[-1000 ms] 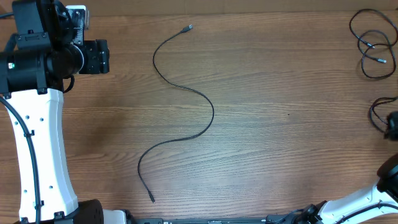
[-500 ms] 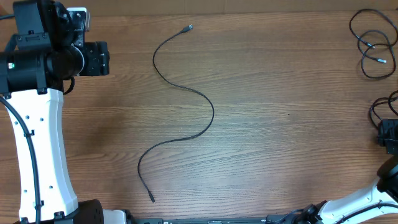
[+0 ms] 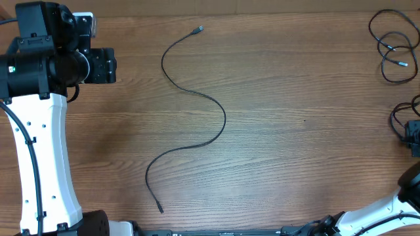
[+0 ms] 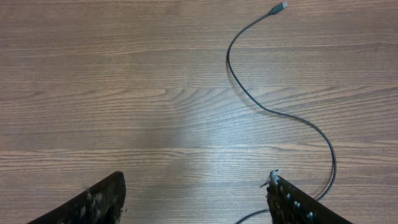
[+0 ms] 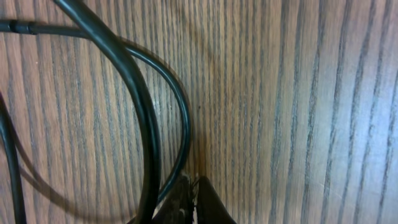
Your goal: Untangle cables
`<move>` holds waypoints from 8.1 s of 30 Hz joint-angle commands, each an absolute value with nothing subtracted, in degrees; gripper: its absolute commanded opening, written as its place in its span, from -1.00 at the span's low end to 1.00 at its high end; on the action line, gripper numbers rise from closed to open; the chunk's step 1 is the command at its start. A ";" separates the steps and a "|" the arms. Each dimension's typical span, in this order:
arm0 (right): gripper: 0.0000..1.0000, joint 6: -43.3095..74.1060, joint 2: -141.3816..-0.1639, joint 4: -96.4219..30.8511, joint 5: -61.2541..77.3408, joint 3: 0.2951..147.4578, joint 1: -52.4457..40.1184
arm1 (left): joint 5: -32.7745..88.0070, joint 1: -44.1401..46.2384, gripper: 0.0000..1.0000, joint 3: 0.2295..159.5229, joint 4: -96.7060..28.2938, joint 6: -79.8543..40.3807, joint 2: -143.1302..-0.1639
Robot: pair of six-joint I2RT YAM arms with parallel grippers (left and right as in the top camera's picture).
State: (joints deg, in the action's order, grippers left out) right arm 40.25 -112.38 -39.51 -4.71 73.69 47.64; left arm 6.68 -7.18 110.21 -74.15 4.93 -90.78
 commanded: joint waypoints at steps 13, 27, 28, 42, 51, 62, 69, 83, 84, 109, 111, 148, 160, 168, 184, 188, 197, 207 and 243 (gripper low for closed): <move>-0.93 36.40 -119.61 -26.46 -4.62 72.97 47.66 | 7.14 -7.44 0.44 110.28 -74.32 6.20 -91.02; -0.93 32.49 -119.61 -7.66 -2.87 72.97 47.62 | 7.14 -7.44 0.39 110.28 -75.66 6.17 -91.02; -0.93 32.49 -119.61 -6.70 -2.66 72.97 47.59 | 7.14 -7.44 0.40 110.28 -75.66 6.17 -91.02; -0.93 28.01 -110.93 -25.02 -7.79 79.11 47.77 | 7.11 -7.44 0.33 110.28 -74.70 4.80 -91.02; -0.93 25.74 -97.23 -40.91 7.16 91.53 43.03 | 7.14 -7.44 0.40 110.28 -74.32 4.05 -91.02; 0.71 3.90 -97.32 -42.06 24.12 90.80 9.56 | 7.11 -7.44 0.33 110.28 -73.65 4.05 -91.02; 0.69 19.99 -104.90 -50.61 13.34 90.61 -10.33 | 7.14 -7.44 0.29 110.28 -73.08 3.03 -91.02; 1.00 42.02 -107.94 -54.30 4.10 85.45 -40.66 | 7.14 -7.44 0.34 110.28 -75.07 1.65 -91.02; 1.00 42.00 -108.25 -54.06 3.90 85.45 -41.89 | 7.18 -7.44 0.38 110.28 -75.05 1.67 -91.02; 0.03 70.54 -117.58 -52.21 0.71 85.45 -44.88 | 7.55 -7.44 0.33 110.28 -75.64 1.69 -91.02; 0.03 70.52 -118.87 -51.44 0.67 85.45 -44.86 | 7.55 -7.44 0.33 110.28 -75.64 1.67 -91.02; -0.92 15.97 -92.49 -56.77 -13.69 105.12 -36.47 | 7.55 -7.44 0.34 110.28 -74.63 -0.45 -91.07; -0.92 14.17 -74.76 -68.05 -15.44 105.12 -14.61 | 7.55 -7.44 0.34 110.28 -74.28 -0.43 -91.09; -0.93 10.17 -67.75 -68.10 -15.59 105.12 8.25 | 7.55 -7.44 0.34 110.28 -74.30 -0.43 -91.20; -0.92 7.14 -73.01 -69.32 -15.42 105.08 32.91 | 7.53 -7.44 0.34 110.28 -74.35 -0.43 -91.50; -0.93 7.22 -77.93 -68.66 -15.38 105.06 35.22 | 7.53 -7.44 0.34 110.28 -74.41 -0.40 -91.50; -0.93 21.06 -86.39 -68.07 -4.12 104.03 44.34 | 7.40 -7.44 0.34 110.28 -75.02 0.03 -91.50; -0.92 7.94 -86.39 -64.05 32.21 100.42 55.00 | 7.51 -7.44 0.35 107.72 -72.86 0.01 -91.61; -0.92 20.16 -87.70 -52.40 6.04 81.67 70.08 | 7.51 -7.44 0.37 106.43 -70.43 0.05 -91.64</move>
